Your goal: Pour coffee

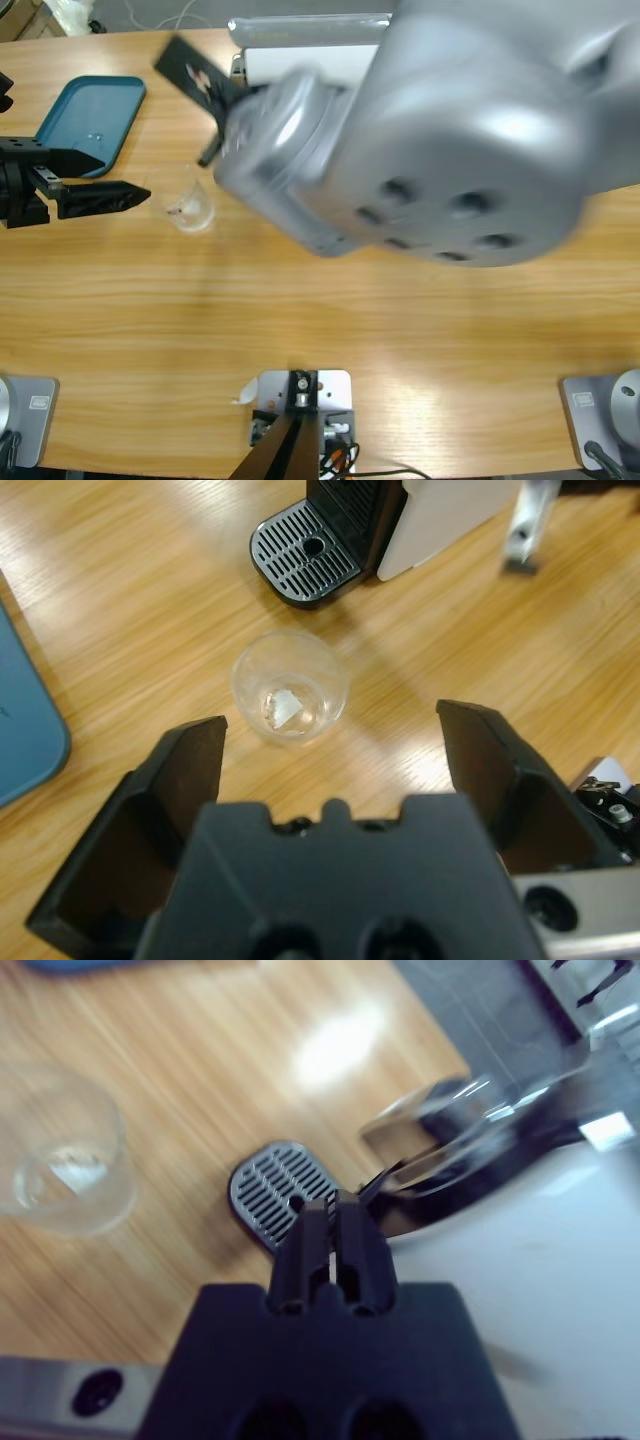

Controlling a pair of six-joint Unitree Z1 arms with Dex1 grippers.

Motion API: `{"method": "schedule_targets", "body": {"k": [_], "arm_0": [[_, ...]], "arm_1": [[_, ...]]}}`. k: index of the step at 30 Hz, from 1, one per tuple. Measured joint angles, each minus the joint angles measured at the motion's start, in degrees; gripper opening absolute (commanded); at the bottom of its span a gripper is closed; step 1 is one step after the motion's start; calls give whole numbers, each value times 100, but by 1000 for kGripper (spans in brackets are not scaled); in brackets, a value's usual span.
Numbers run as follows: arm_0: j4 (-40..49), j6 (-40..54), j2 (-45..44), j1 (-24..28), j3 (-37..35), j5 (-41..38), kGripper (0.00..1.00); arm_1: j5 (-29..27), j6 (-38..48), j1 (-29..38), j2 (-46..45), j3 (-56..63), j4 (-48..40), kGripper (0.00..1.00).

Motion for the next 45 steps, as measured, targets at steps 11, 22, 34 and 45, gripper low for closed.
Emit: {"method": "schedule_targets", "body": {"k": [11, 22, 34, 45], "arm_0": [[0, 0, 1, 0, 0, 0, 899], [0, 0, 140, 0, 0, 0, 918], [0, 0, 160, 0, 0, 6, 954], [-144, 127, 231, -1, 0, 122, 995]], "arm_1": [[756, 83, -172, -635, 4, 484, 0], [2875, 433, -448, -2338, 237, 2095, 934], [2384, 728, -564, -3832, 2235, 2692, 1000], [2389, 1101, -1292, -4809, 3484, 1917, 1000]]}}
